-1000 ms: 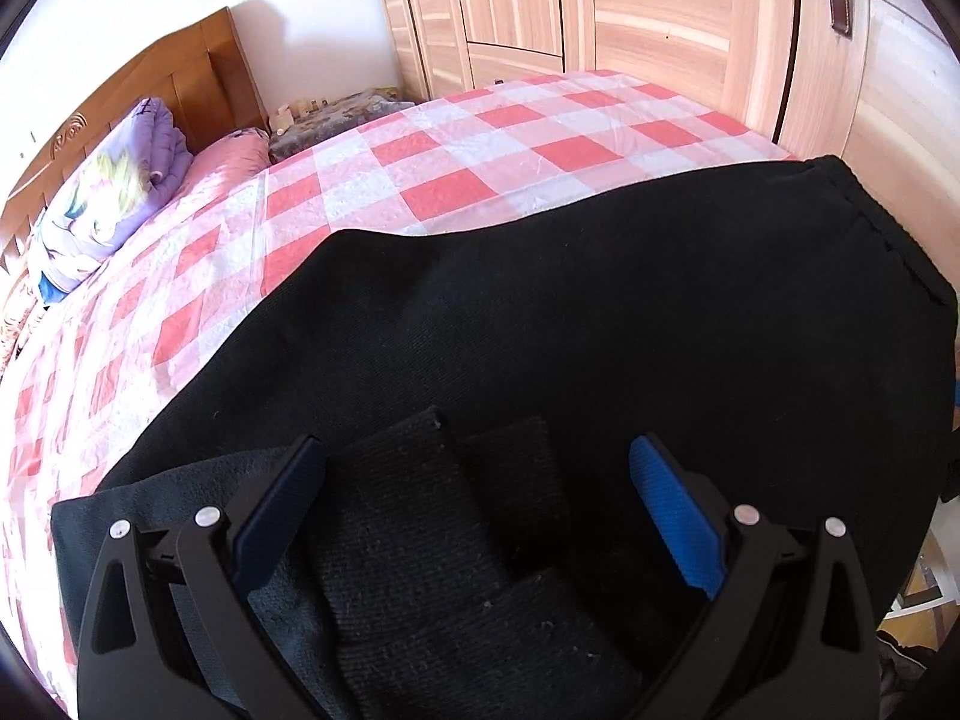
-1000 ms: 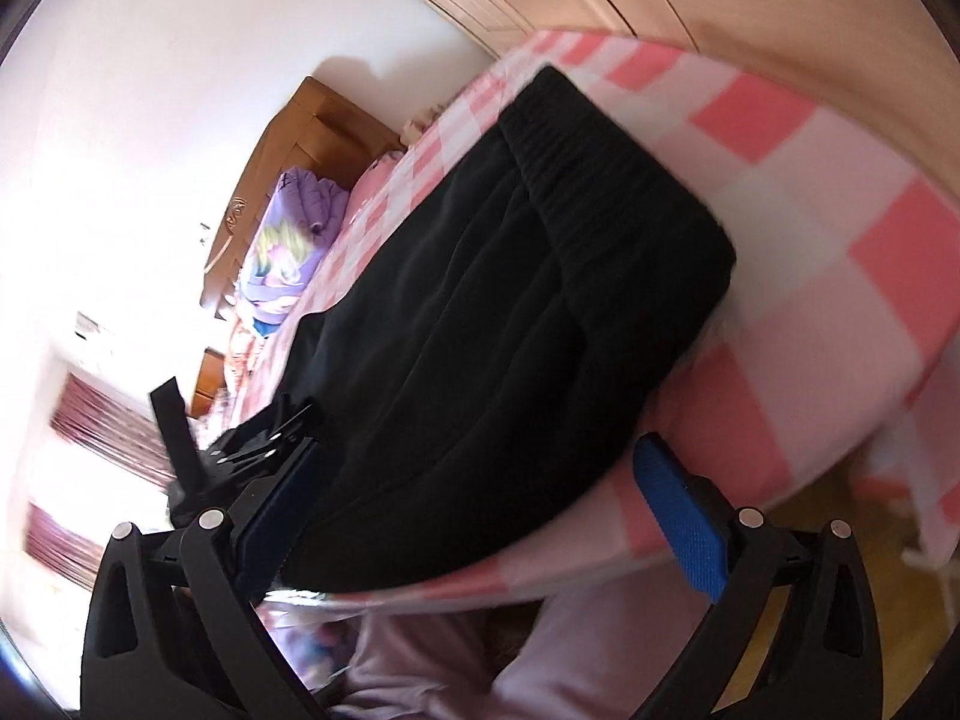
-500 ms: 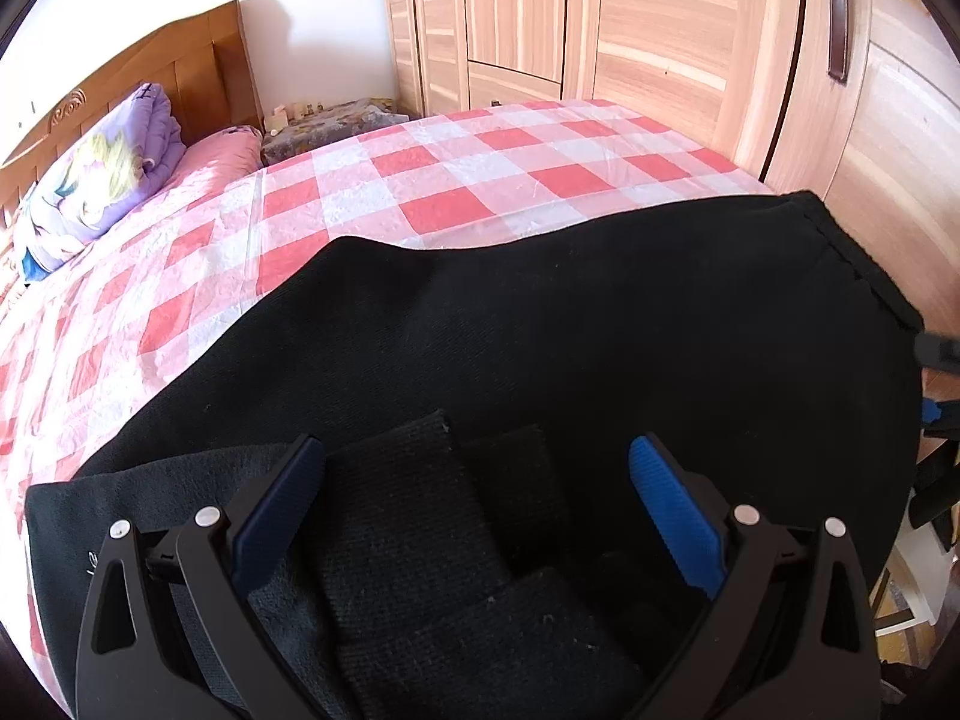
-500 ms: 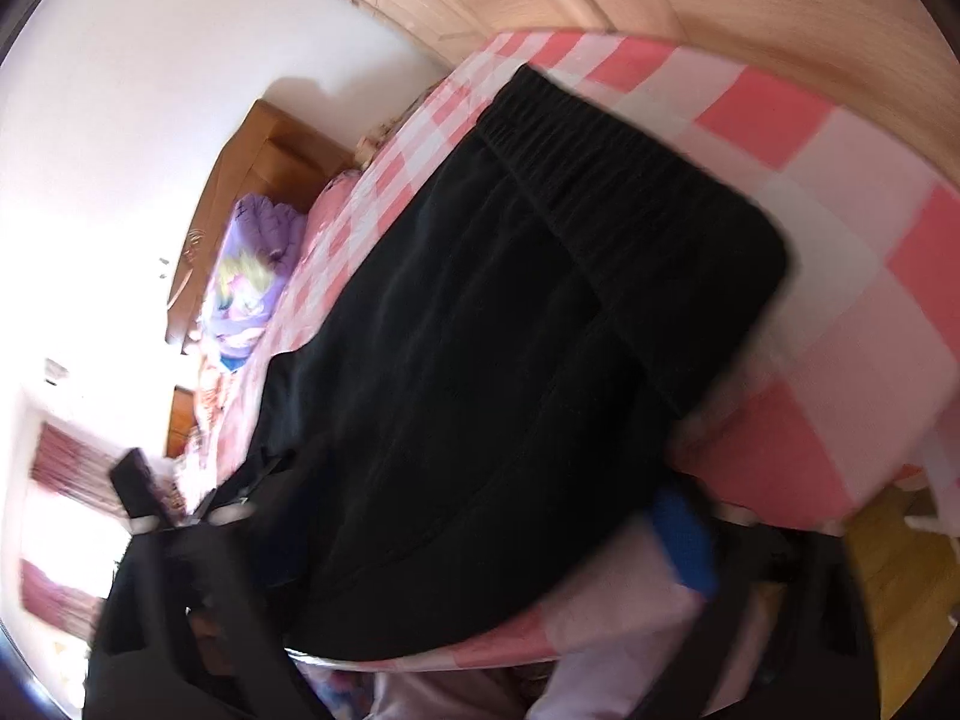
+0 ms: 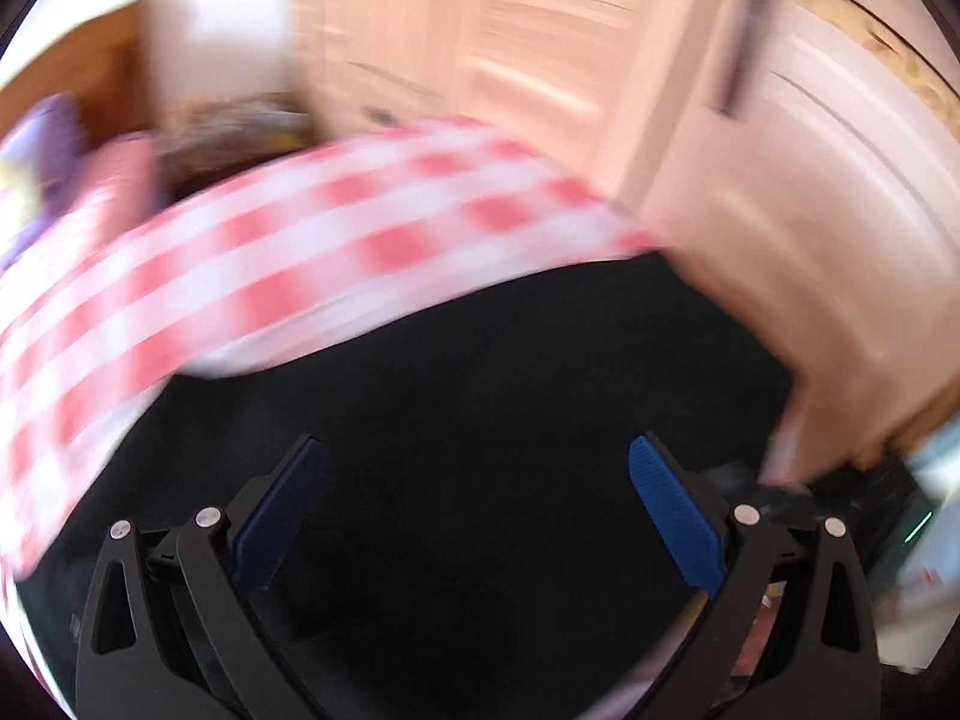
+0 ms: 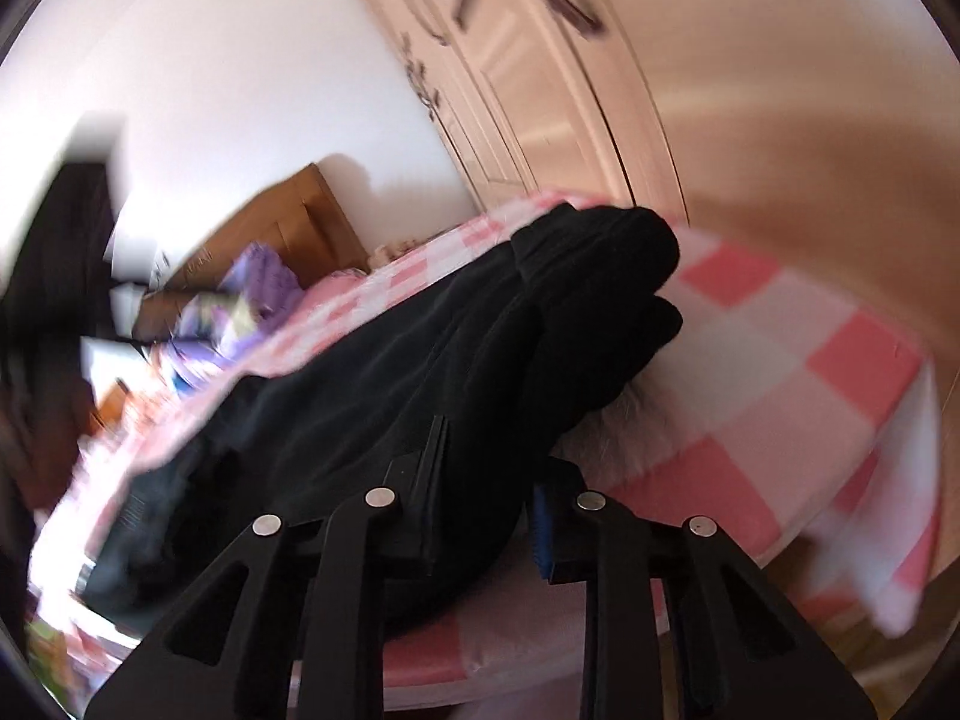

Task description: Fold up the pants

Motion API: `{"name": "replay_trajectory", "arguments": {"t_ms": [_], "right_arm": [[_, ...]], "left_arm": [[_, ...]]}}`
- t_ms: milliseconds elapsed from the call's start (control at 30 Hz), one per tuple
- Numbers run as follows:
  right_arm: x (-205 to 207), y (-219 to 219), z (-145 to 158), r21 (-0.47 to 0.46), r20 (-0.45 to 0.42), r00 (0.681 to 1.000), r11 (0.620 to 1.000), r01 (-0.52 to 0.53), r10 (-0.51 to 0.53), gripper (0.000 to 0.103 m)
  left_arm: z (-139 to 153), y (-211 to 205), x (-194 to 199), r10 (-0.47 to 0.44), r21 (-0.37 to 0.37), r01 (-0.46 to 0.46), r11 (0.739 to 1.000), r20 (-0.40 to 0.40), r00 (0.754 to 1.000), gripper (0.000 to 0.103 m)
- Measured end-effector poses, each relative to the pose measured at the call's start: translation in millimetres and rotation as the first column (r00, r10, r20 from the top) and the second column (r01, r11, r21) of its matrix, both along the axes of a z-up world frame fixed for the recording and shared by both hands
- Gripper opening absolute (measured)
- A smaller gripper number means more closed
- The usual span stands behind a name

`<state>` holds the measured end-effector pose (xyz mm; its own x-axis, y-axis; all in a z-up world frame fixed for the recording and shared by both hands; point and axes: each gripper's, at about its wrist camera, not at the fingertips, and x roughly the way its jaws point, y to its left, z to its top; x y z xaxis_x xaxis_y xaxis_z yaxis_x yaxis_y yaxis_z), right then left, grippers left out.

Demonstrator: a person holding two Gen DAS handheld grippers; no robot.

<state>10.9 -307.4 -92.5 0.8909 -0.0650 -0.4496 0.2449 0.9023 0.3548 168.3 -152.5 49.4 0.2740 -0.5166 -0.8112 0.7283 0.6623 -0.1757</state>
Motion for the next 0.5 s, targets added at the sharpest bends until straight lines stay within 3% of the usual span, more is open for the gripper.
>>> {"name": "replay_trajectory", "arguments": {"t_ms": [133,233,300,333,433,500], "right_arm": [[1.7,5.6,0.6,-0.087,-0.009,1.0,0.996,0.009,-0.01,0.025],[-0.1,8.2,2.2,-0.136,-0.012,1.0,0.991,0.012,-0.014,0.025],[0.8,11.6,5.1,-0.171,-0.011,1.0,0.985,0.012,-0.014,0.025],[1.4,14.2,6.5,-0.191,-0.011,1.0,0.982,0.012,-0.014,0.025],[5.7,25.5,12.2,-0.238,-0.004,1.0,0.971,0.008,-0.009,0.025],[8.0,30.0,15.4,-0.263,0.003,1.0,0.965,0.003,-0.003,0.025]], "left_arm": [[13.8,-101.2,-0.5,-0.162,0.045,0.171,0.984,-0.162,0.973,0.101],[15.0,-175.9,-15.2,-0.222,0.193,0.253,0.948,-0.169,0.96,0.101],[10.0,-213.9,-35.8,-0.301,0.3,0.34,0.891,-0.17,0.938,0.101],[3.3,-230.8,-48.9,-0.34,0.38,0.373,0.846,-0.153,0.928,0.101],[-28.4,-259.0,-76.1,-0.401,0.636,0.34,0.693,-0.052,0.915,0.101],[-45.1,-264.2,-78.2,-0.416,0.718,0.314,0.621,-0.038,0.909,0.101]]}}
